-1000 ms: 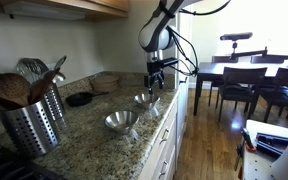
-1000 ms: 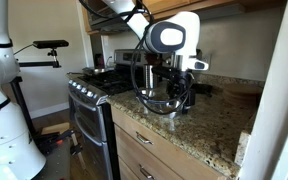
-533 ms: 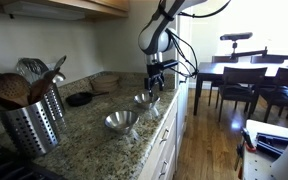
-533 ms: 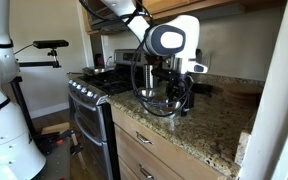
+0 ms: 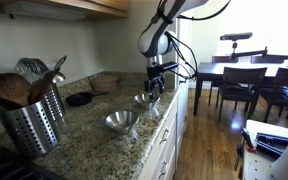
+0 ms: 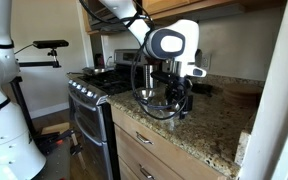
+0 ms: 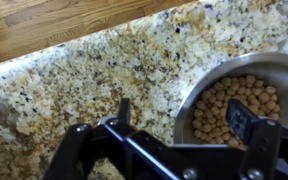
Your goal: Pour the contents in the bowl on the right into the bowl on the left
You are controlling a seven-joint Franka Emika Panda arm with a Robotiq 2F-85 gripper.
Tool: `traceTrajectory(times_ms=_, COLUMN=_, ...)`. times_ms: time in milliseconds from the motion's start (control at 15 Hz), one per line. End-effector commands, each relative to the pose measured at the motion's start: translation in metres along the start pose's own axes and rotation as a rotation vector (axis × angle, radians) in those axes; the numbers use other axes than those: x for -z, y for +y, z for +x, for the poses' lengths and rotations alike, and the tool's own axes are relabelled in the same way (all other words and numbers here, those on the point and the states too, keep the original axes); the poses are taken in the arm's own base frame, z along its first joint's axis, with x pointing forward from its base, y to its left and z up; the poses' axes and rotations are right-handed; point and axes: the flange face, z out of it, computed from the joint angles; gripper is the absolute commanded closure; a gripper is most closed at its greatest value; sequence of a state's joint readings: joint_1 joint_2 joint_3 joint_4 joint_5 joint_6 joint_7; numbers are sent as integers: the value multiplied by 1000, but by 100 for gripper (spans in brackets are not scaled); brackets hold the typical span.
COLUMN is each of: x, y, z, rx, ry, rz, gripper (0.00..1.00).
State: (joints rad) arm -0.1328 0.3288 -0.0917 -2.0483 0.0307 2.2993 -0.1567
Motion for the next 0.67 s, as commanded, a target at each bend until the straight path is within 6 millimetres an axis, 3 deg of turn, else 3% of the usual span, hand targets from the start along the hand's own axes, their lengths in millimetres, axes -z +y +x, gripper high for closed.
traceTrajectory(times_ms=0, x=0, y=1, z=3, rx=4, ry=4, rz=14, gripper=31)
traceTrajectory(times_ms=600, x=1, y=-1, z=2, rx=8, ry=6, rz=12, gripper=90)
